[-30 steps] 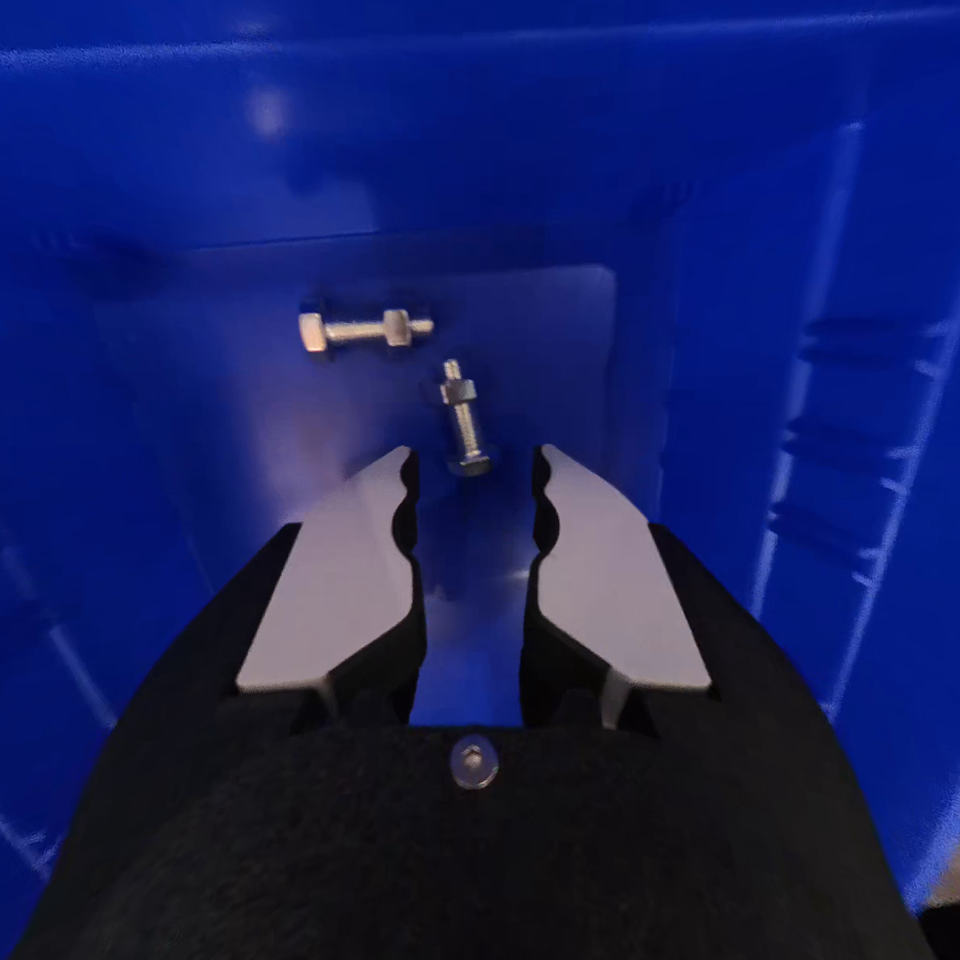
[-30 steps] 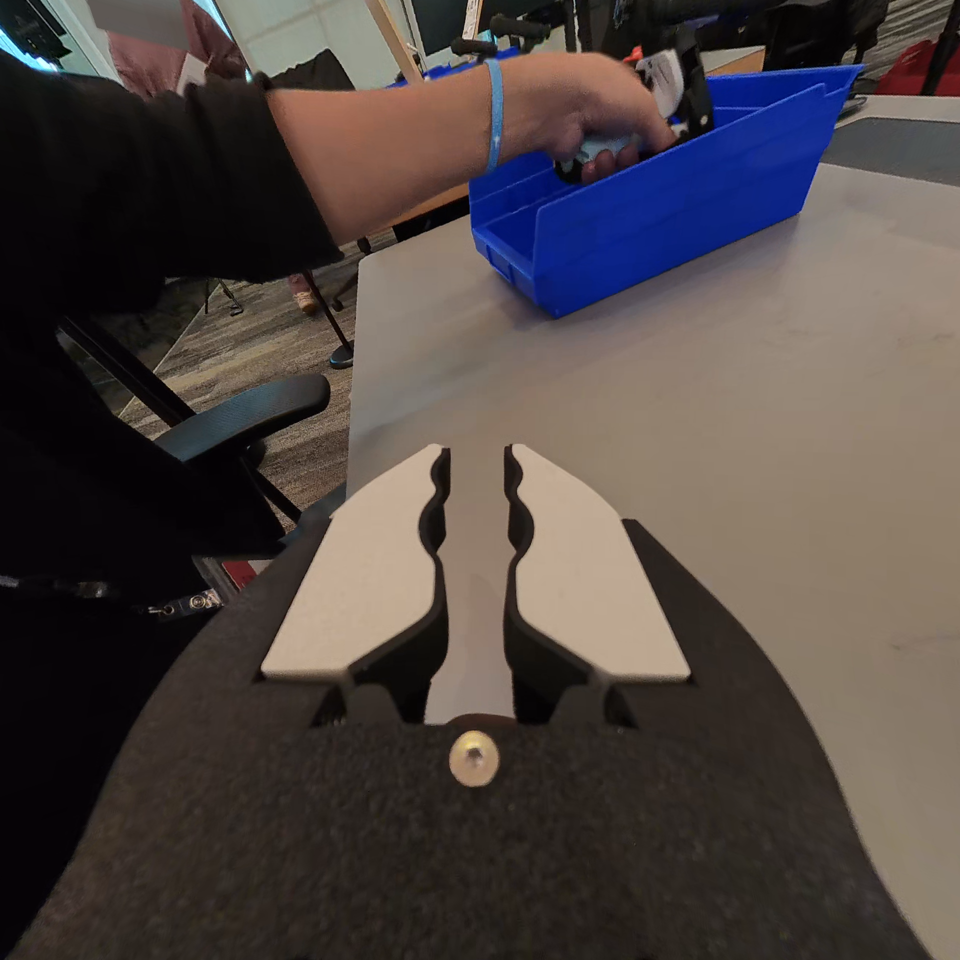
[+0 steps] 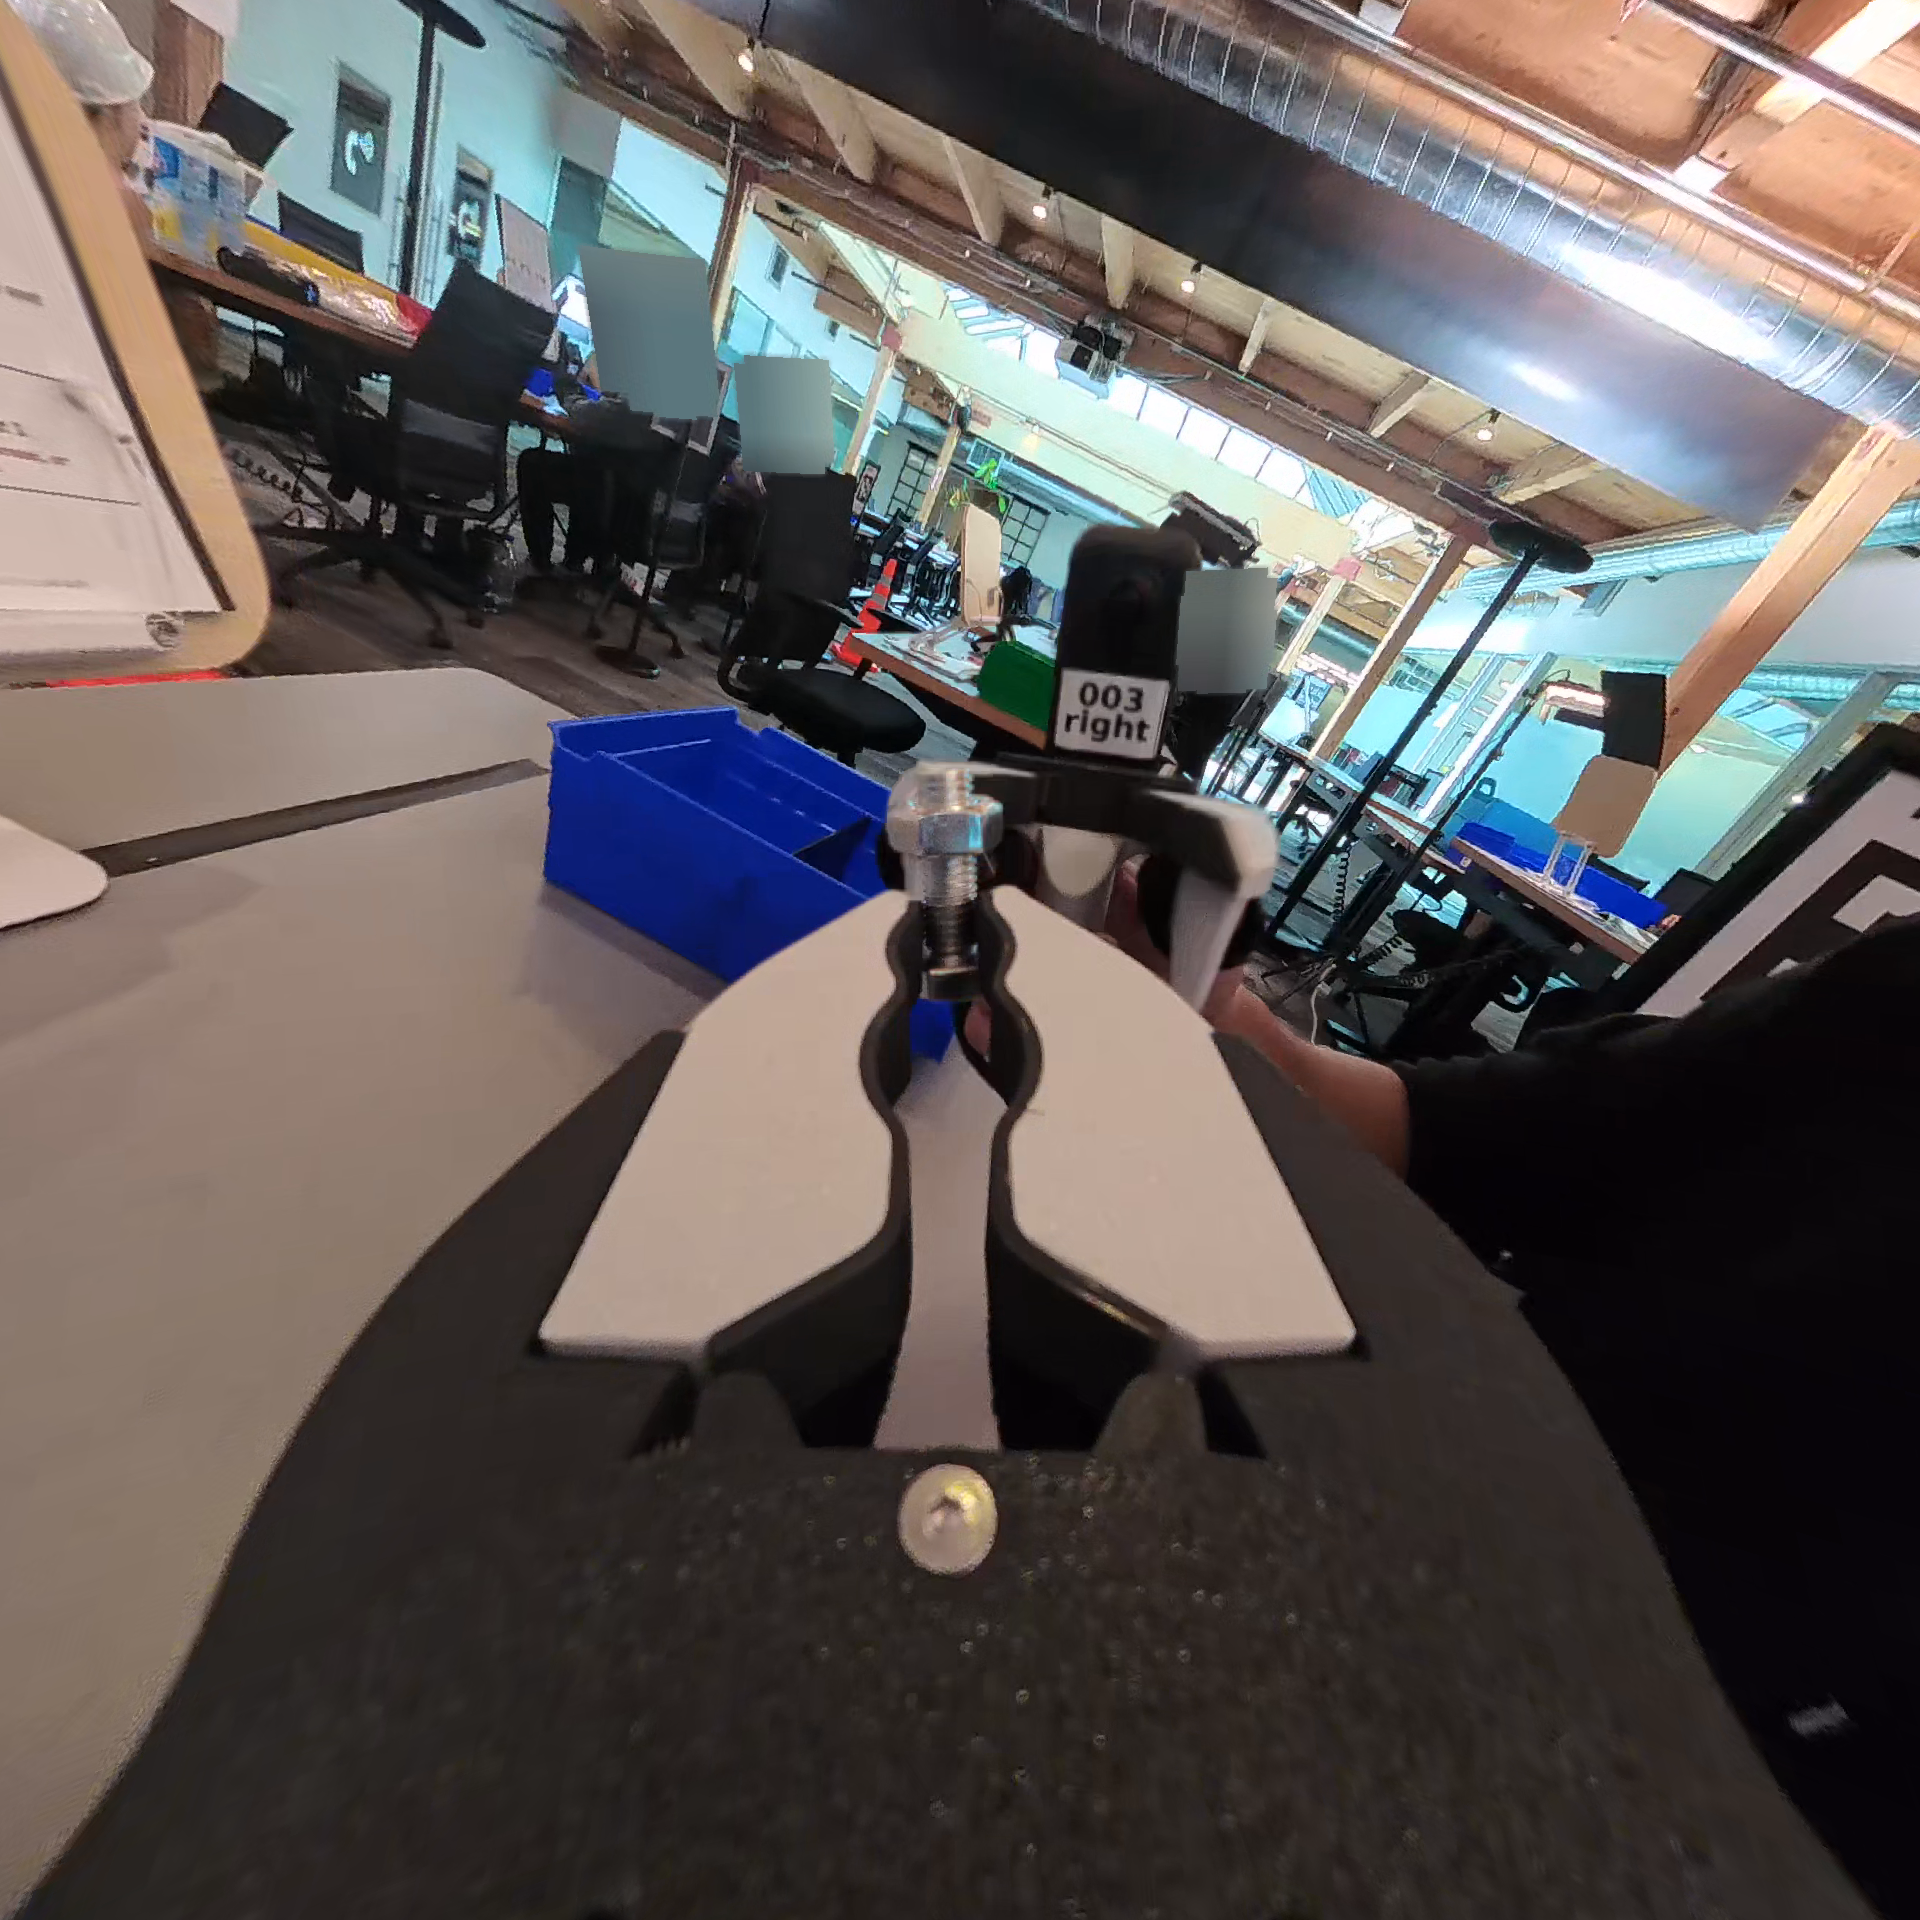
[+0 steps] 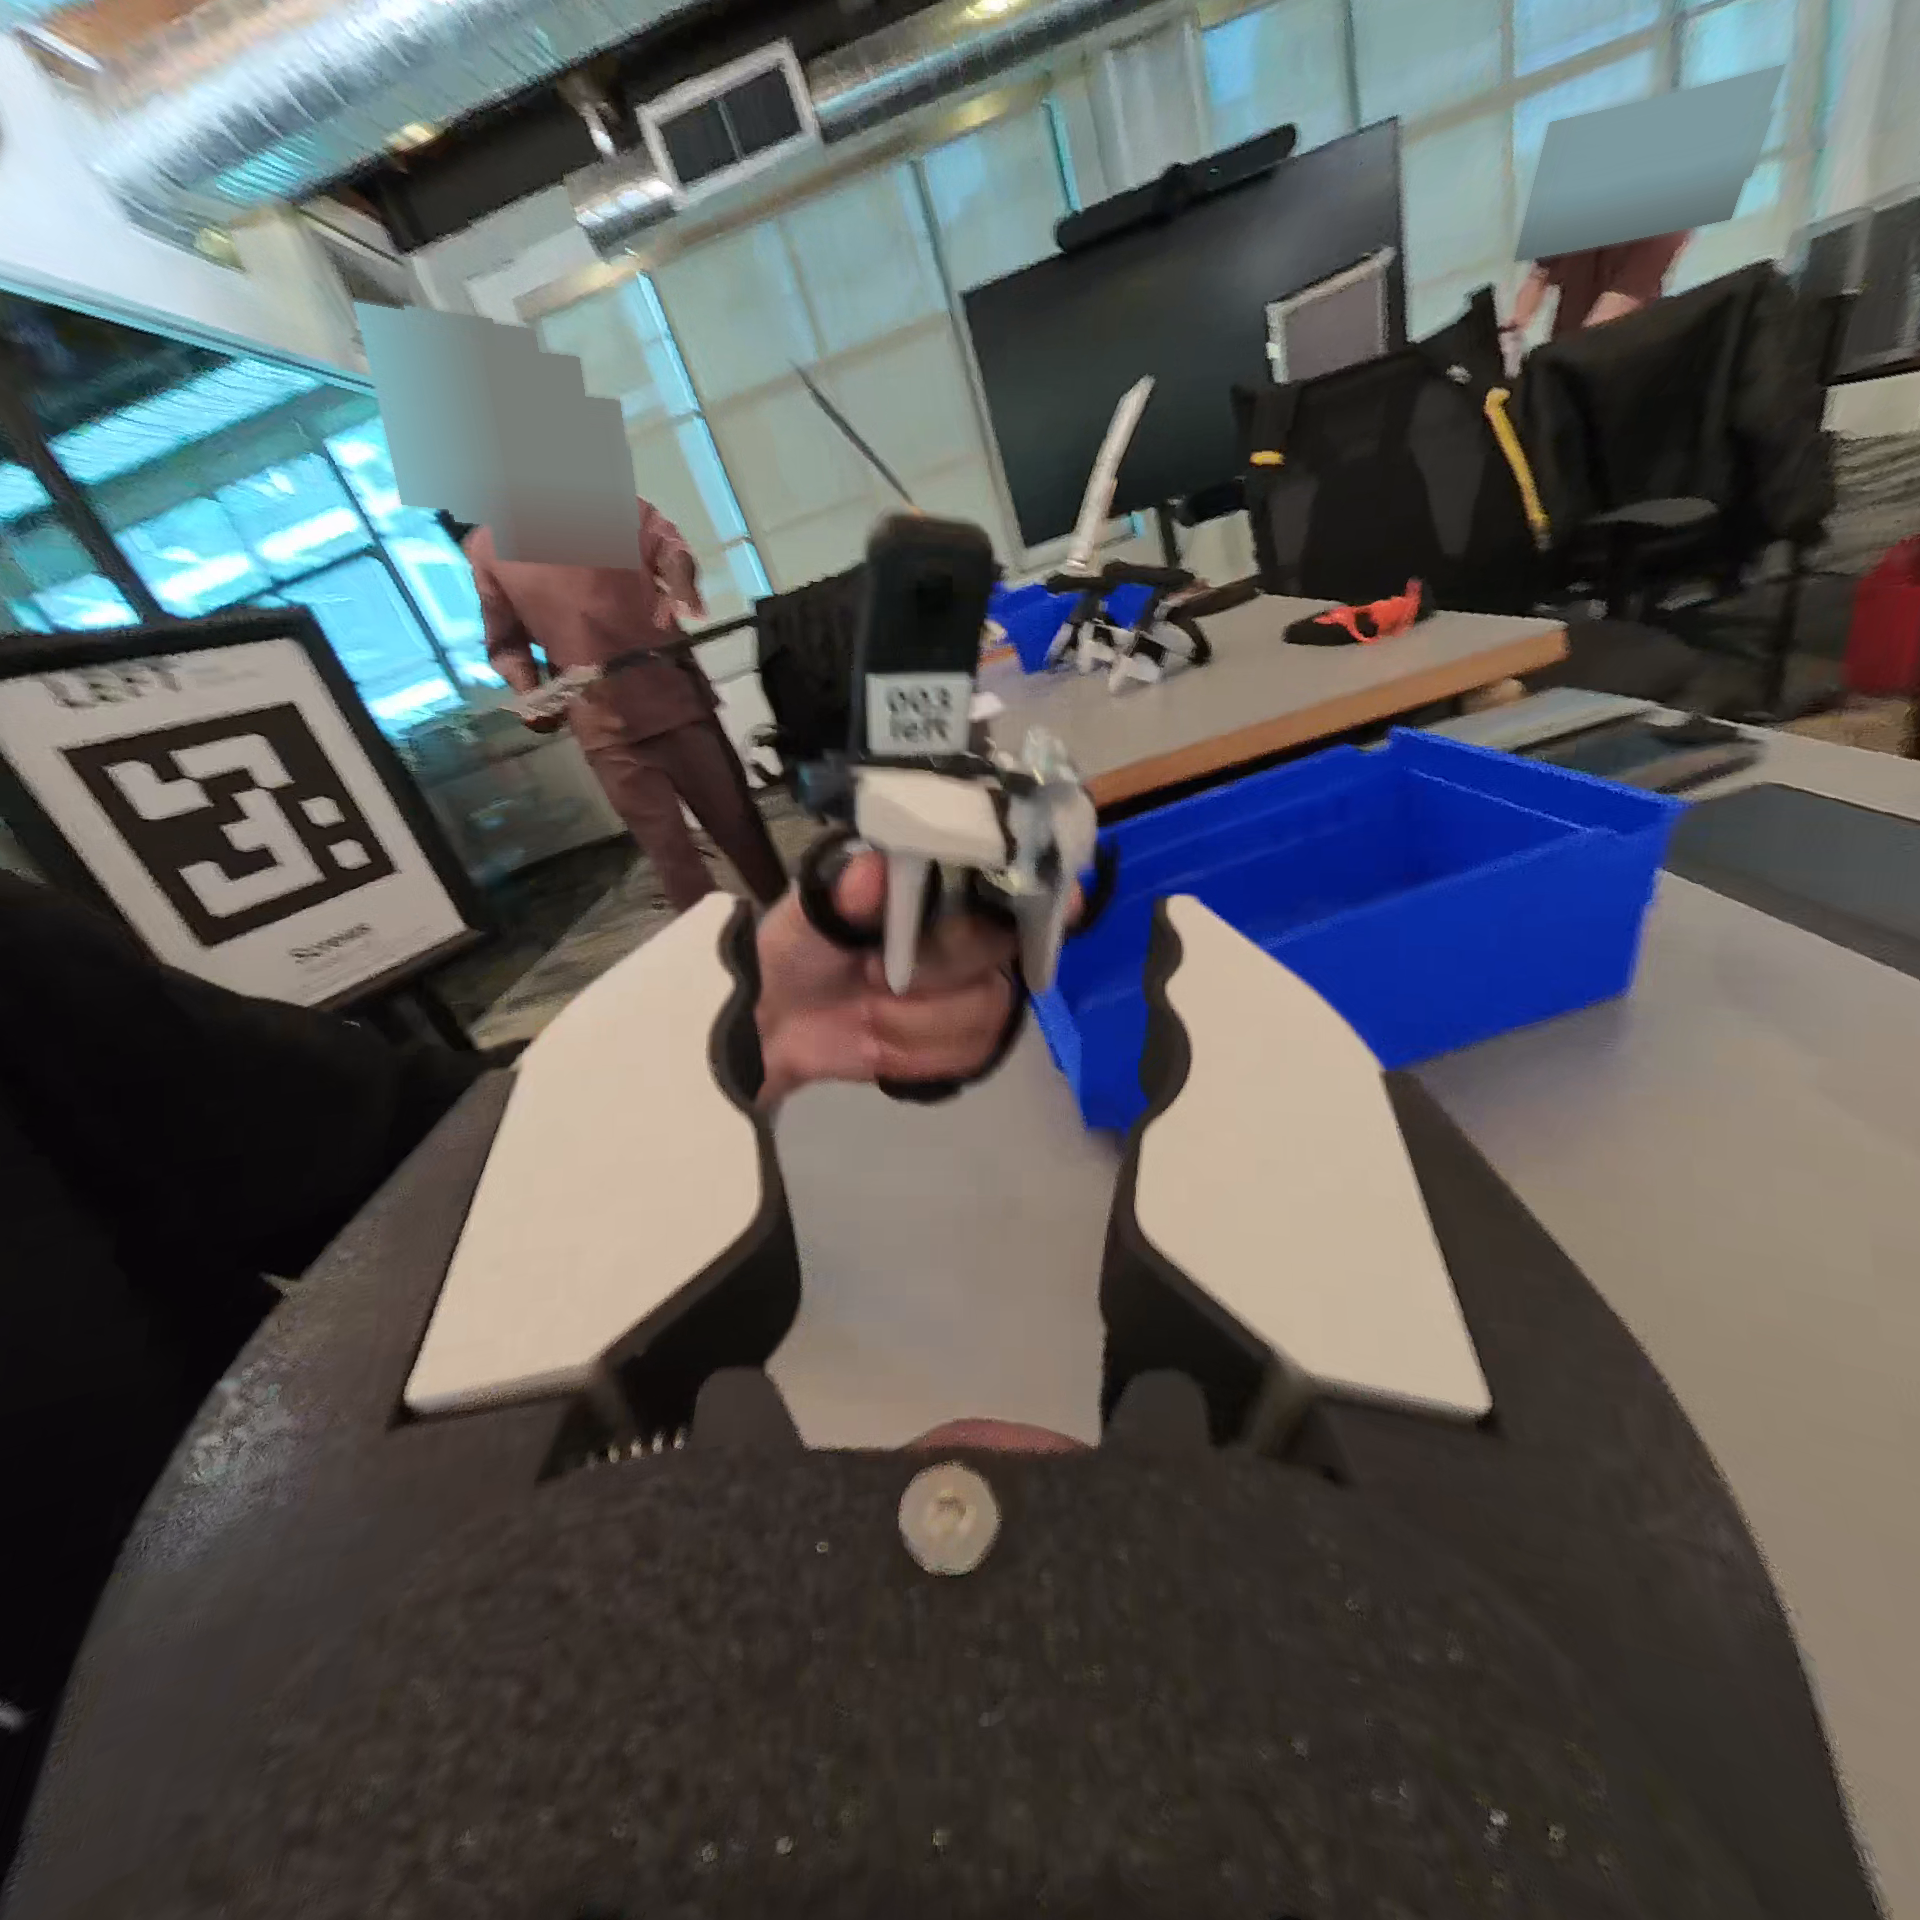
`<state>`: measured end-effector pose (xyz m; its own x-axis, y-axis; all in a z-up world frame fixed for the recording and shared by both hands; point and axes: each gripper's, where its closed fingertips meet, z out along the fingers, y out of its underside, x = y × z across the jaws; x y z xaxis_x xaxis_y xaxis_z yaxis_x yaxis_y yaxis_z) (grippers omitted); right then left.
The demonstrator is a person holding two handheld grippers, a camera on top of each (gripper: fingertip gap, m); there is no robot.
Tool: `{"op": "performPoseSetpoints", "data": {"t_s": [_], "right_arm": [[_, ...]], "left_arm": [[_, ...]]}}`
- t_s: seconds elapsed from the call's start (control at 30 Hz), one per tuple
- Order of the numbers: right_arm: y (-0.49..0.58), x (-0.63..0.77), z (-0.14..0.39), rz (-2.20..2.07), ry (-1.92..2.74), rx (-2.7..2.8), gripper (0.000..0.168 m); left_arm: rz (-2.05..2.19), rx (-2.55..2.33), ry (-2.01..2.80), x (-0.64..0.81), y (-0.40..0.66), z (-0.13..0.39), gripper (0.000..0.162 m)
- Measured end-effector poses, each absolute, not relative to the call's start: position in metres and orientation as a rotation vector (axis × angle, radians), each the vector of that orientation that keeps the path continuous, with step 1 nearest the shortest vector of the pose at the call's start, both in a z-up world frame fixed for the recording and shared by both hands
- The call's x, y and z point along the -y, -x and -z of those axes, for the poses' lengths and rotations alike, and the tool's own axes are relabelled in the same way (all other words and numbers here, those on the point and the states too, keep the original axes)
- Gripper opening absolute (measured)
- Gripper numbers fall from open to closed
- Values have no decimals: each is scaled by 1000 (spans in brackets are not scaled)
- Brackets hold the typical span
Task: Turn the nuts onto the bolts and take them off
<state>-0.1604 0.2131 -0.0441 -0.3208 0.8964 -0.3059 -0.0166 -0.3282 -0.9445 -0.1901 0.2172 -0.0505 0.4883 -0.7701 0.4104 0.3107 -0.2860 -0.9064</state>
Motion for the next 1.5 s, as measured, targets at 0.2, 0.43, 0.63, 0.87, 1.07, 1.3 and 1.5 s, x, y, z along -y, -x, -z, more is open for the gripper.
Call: {"op": "performPoseSetpoints", "data": {"t_s": [0.2, 0.43, 0.63, 0.87, 1.07, 1.3, 1.5], "right_arm": [[169, -199, 40, -1814, 1201, 1203, 70], [181, -191, 53, -1825, 1226, 1223, 77], [171, -208, 55, -1775, 1233, 1204, 72], [172, -187, 64, -1822, 1224, 1260, 82], [177, -199, 69, -1793, 1240, 1213, 81], [151, -209, 62, -1833, 1254, 1229, 75], [180, -184, 72, -1858, 1249, 1264, 88]], "left_arm": [[1133, -455, 1531, -217, 169, 59, 8], [1161, -510, 1583, -218, 157, 76, 9], [1151, -547, 1595, -216, 155, 76, 8], [1182, -567, 1616, -217, 149, 85, 9], [1172, -587, 1651, -216, 142, 94, 8], [1147, -580, 1644, -215, 154, 89, 8], [1137, -607, 1685, -216, 139, 102, 8]]}}
